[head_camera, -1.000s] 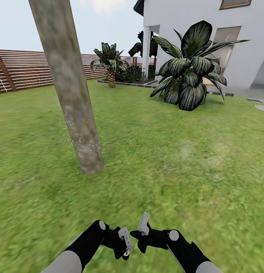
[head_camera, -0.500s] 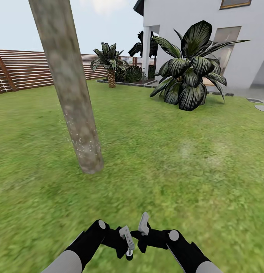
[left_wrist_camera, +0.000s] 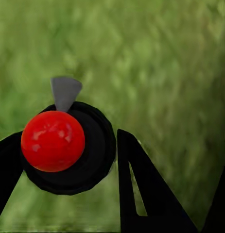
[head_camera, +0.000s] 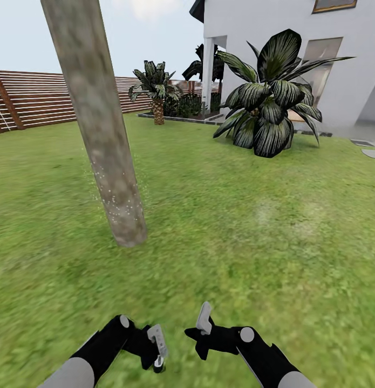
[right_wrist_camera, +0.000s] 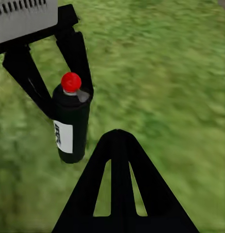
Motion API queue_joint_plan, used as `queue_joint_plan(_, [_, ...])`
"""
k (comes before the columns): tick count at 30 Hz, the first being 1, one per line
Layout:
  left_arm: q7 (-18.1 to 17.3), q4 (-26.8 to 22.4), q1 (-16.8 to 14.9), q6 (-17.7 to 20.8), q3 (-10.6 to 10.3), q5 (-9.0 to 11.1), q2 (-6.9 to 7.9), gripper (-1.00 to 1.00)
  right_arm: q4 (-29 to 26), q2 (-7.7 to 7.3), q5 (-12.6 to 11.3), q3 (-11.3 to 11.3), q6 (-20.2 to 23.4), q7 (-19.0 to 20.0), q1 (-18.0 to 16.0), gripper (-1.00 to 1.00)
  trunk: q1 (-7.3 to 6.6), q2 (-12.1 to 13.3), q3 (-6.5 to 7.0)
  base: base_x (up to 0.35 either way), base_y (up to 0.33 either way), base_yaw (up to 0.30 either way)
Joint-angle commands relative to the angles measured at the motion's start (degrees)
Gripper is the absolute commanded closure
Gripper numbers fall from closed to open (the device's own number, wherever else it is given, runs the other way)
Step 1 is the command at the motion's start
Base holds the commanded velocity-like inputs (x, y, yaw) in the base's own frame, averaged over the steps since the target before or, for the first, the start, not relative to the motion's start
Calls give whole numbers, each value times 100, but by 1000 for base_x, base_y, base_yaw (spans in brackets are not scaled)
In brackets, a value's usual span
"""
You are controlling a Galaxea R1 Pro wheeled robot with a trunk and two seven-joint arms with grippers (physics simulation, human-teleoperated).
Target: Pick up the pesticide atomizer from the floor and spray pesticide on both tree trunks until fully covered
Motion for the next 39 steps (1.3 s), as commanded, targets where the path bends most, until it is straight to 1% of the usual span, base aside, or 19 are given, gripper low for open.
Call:
queue_joint_plan(1, [3, 1, 16, -1, 5, 27, 83, 100, 1, 0, 0, 0, 0, 0, 0, 100, 0, 0, 0, 0, 0, 0])
queue_joint_plan(3, [3, 4, 39, -7, 9, 36, 259, 100, 2, 0, 6, -1, 0, -3, 0, 100, 0, 0, 0, 0, 0, 0])
queue_joint_plan(4, [6, 4, 48, -31, 15, 47, 359, 100, 8, -4, 8, -5, 0, -6, 0, -100, 0, 0, 0, 0, 0, 0])
queue_joint_plan(8, [50, 11, 62, -62, 72, 77, 605, 100, 29, -8, 9, -16, -2, -13, 0, -100, 0, 0, 0, 0, 0, 0])
queue_joint_plan(11, [138, 6, 76, -63, 569, 194, 630, 100, 45, -26, 3, -45, -13, -42, 0, -100, 0, 0, 0, 0, 0, 0])
queue_joint_plan(14, [317, 11, 80, -63, 1229, 364, 552, 100, 67, -66, -15, -81, -24, -139, 0, -100, 0, 0, 0, 0, 0, 0])
queue_joint_plan(16, [782, 13, 83, -65, 1602, 714, 452, 100, 243, -86, -26, -315, -26, -637, 12, -100, 0, 0, 0, 0, 0, 0])
queue_joint_plan(18, [1357, 71, 182, -94, 1952, 1277, 432, 100, 720, -91, -35, -671, -32, -1256, 18, -100, 0, 0, 0, 0, 0, 0])
queue_joint_plan(20, [2067, 206, 388, -548, 2166, 1768, 425, 100, 1269, -120, -64, -1299, -91, -1821, 30, -100, 0, 0, 0, 0, 0, 0])
queue_joint_plan(21, [2535, 306, 520, -925, 2212, 1919, 423, 100, 1489, -149, -77, -1729, -197, -2046, 39, -100, 0, 0, 0, 0, 0, 0])
queue_joint_plan(23, [3485, 613, 705, -1461, 2244, 2102, 409, 100, 1662, -173, -78, -2273, -432, -2392, 47, -100, 0, 0, 0, 0, 0, 0])
queue_joint_plan(24, [3998, 875, 754, -1660, 2252, 2189, 396, 100, 1702, -186, -78, -2420, -508, -2676, 50, -100, 0, 0, 0, 0, 0, 0])
queue_joint_plan(26, [4605, 1258, 792, -1823, 2263, 2290, 383, 100, 1740, -233, -81, -2536, -693, -3462, 69, -100, 0, 0, 0, 0, 0, 0])
queue_joint_plan(28, [4801, 1362, 801, -1860, 2316, 2318, 383, 100, 1765, -323, -92, -2571, -1372, -3991, 322, -100, 0, 0, 0, 0, 0, 0])
queue_joint_plan(31, [4998, 1333, 805, -1873, 2284, 2267, 412, 100, 1780, -370, -102, -2594, -2293, -4184, 736, -100, 0, 0, 0, 0, 0, 0])
queue_joint_plan(34, [5141, 1396, 823, -1873, 2284, 2263, 463, 100, 1865, -362, -100, -2648, -2461, -4221, 814, -100, 0, 0, 0, 0, 0, 0])
queue_joint_plan(37, [5179, 1768, 845, -1898, 2350, 2328, 350, 100, 1908, -319, -93, -2656, -2494, -4227, 831, -100, 0, 0, 0, 0, 0, 0])
queue_joint_plan(38, [5473, 2119, 1012, -2534, 2367, 2753, 236, 100, 2155, -328, -103, -2670, -2489, -4236, 835, -100, 0, 0, 1, 0, 0, -244])
queue_joint_plan(39, [5574, 2126, 1043, -2585, 2366, 2937, 231, 100, 2171, -340, -104, -2671, -2488, -4236, 835, -100, 0, 0, 2, 0, 0, -277])
